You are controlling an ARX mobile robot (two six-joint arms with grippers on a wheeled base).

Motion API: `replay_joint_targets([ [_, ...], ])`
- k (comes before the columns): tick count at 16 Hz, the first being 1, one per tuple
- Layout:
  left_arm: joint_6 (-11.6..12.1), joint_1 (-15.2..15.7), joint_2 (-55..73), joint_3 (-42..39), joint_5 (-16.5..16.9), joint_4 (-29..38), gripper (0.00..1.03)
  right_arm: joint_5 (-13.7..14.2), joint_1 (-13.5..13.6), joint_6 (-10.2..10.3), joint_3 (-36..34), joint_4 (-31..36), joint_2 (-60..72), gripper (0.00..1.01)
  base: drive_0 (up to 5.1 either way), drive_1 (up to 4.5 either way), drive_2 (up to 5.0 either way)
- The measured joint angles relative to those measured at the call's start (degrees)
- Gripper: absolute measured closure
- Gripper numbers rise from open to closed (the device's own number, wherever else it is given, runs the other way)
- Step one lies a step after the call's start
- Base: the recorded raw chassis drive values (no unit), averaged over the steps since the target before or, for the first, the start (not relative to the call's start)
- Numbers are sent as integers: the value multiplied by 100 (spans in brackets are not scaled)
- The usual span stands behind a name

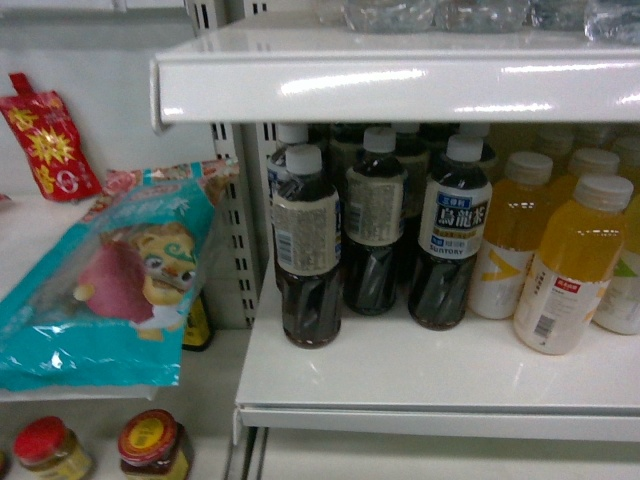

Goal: Move water from second to third shelf

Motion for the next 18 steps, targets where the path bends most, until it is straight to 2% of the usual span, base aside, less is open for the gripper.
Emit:
replay_joint_targets([
  [18, 0, 0, 0, 0, 0, -11, 5, -4, 0, -13, 0, -11, 0, 3, 0, 0, 0],
])
